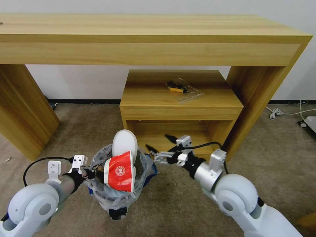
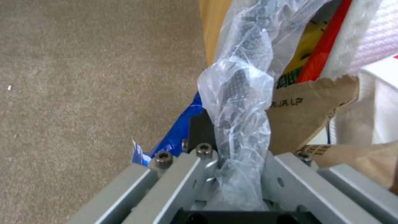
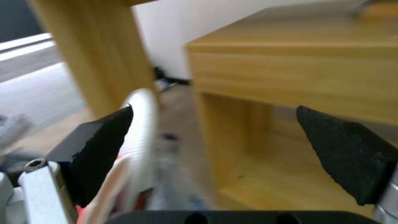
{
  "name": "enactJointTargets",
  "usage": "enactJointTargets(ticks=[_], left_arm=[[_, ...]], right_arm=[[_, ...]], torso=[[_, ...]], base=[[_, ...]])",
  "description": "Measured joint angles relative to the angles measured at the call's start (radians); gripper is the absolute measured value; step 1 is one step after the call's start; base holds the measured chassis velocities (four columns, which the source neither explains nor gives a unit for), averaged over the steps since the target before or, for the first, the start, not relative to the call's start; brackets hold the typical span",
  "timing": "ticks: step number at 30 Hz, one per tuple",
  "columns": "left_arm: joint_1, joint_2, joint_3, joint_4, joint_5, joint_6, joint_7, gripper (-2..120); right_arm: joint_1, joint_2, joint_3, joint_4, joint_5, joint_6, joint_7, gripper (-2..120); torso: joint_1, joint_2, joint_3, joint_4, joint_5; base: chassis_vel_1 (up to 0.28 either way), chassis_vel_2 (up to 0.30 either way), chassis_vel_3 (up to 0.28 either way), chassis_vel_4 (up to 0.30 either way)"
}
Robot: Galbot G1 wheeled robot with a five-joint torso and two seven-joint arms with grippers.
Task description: Pick up the trash bin and place the garbage on the floor into it.
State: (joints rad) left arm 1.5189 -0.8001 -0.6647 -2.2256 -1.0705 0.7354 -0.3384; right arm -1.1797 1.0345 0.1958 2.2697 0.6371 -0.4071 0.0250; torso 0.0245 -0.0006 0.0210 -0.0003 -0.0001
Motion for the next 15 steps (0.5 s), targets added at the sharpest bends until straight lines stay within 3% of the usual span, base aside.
enactJointTargets(ticks=[15], left_arm=[[0.017,-0.056,-0.013,-0.004,0.048,0.0,0.021,0]], right_arm=[[-0.272,0.187,0.257,-0.018,-0.286,0.167,-0.017,100]], torso=[[0.0,0.0,0.0,-0.0002,0.0001]], base=[[0.0,0.0,0.0,0.0]])
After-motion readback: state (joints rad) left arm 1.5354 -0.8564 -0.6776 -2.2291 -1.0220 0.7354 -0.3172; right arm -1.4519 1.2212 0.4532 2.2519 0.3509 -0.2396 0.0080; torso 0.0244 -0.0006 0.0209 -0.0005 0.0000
